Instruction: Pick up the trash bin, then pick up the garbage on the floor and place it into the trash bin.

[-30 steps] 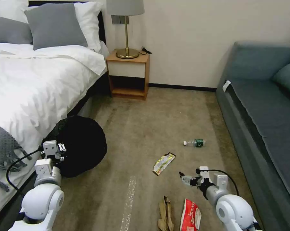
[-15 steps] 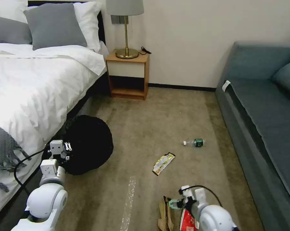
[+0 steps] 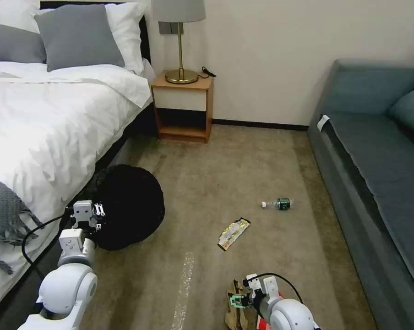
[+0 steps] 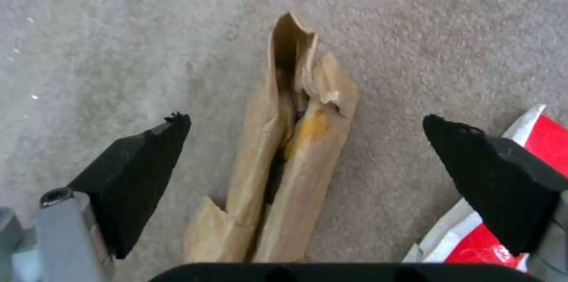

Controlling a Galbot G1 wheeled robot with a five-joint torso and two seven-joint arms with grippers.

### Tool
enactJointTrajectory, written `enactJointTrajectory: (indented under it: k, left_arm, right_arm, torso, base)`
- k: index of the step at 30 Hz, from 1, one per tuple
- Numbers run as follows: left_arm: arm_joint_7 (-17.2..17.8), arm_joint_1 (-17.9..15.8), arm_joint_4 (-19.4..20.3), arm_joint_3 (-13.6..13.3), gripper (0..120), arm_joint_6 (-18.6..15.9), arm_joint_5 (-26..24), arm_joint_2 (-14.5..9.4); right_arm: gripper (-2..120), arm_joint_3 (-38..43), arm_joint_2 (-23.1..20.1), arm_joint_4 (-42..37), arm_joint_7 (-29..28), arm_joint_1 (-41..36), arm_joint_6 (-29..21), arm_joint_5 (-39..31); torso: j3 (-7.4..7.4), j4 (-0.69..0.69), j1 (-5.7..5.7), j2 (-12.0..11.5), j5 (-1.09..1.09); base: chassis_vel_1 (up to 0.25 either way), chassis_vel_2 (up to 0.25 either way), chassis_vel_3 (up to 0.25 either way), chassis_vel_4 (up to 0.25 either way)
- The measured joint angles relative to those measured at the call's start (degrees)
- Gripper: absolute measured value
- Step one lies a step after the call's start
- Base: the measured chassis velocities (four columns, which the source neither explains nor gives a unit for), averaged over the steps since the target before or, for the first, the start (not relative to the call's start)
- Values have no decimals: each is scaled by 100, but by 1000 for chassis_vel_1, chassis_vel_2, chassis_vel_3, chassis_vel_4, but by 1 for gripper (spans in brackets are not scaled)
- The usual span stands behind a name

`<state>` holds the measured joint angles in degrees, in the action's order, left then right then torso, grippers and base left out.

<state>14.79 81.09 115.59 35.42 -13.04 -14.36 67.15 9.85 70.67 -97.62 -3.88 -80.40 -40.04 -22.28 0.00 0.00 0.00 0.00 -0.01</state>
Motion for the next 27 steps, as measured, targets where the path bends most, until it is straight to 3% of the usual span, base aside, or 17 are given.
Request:
enactJointTrajectory:
  k: [13,15,17,18,21,23,27]
  left_arm:
    - [-18,-56,-42,-70,5,2,38,28]
    - [-25,-52,-57,-66,5,3,46,30]
    - [-27,-50,-60,-63,5,4,48,30]
    - [-32,-47,-66,-61,5,9,51,32]
    - [-36,-45,-68,-60,5,16,59,38]
    - [-38,-42,-68,-61,5,19,62,46]
    - [-40,-34,-67,-59,5,23,63,47]
  right_arm:
    - [99,-169,154,593,45,242,160,393]
    - [87,-184,177,693,80,266,199,450]
    - [85,-190,180,702,90,266,204,462]
    - [77,-198,188,718,111,262,219,497]
    - [70,-207,211,737,137,248,244,548]
    - [58,-212,240,743,158,233,265,592]
    - [47,-211,251,746,162,232,283,612]
  torso:
    - [0,0,0,0,1]
    - [0,0,0,0,1]
    - [0,0,0,0,1]
    - [0,0,0,0,1]
    - [0,0,0,0,1]
    - [0,0,0,0,1]
    - [0,0,0,0,1]
  base:
    - [0,0,0,0]
    - [0,0,0,0]
    - [0,0,0,0]
    - [0,0,0,0]
    - [0,0,0,0]
    - [0,0,0,0]
    - [0,0,0,0]
